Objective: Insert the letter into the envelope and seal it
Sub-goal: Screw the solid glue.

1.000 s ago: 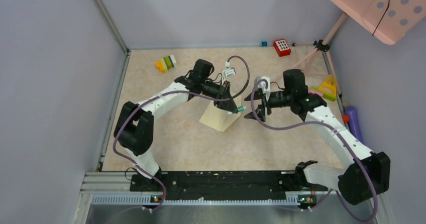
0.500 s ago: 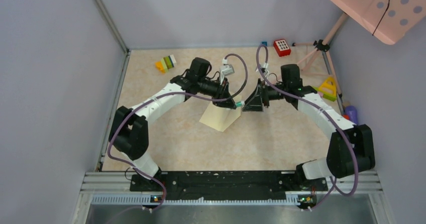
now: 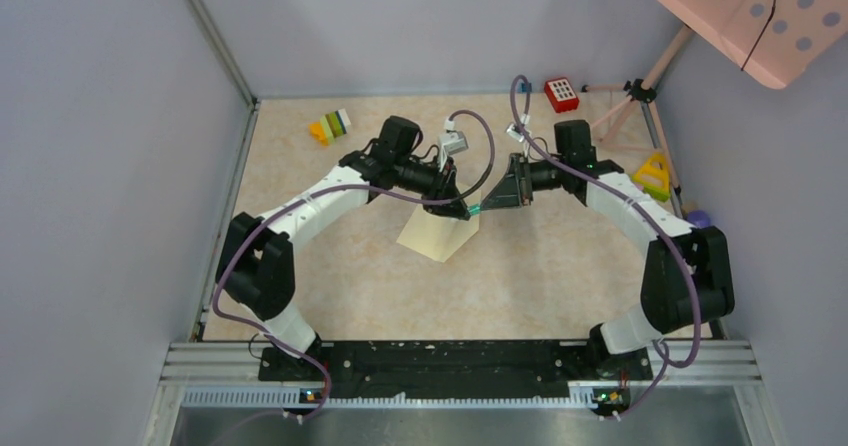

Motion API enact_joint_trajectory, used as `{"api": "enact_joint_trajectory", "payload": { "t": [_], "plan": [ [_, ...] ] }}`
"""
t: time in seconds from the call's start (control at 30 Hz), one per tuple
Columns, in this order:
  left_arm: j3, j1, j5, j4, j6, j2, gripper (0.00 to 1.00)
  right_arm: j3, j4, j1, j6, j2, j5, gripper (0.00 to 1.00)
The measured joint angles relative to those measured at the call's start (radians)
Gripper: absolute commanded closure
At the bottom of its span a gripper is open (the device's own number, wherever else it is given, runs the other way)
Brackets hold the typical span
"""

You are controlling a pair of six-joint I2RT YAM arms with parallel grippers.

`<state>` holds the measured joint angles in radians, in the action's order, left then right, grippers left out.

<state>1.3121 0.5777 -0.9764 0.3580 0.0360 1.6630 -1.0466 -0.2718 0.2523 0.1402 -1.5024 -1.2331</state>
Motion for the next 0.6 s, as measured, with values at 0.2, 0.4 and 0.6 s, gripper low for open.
{"api": "enact_joint_trajectory", "payload": {
  "t": [0.2, 0.4, 0.6],
  "plan": [
    [0.0, 0.001, -0.014, 0.007, -0.003, 0.0, 0.86, -0.016, -0.059, 0.0, -0.095, -0.004, -0.016, 0.85],
    [0.0, -0.002, -0.118, -0.03, -0.075, 0.034, 0.86, -0.017, -0.14, 0.0, -0.367, 0.056, -0.032, 0.81],
    [0.0, -0.007, -0.264, -0.116, -0.184, 0.094, 0.86, 0.065, -0.151, 0.005, -0.667, 0.189, -0.002, 0.8]
  ]
}}
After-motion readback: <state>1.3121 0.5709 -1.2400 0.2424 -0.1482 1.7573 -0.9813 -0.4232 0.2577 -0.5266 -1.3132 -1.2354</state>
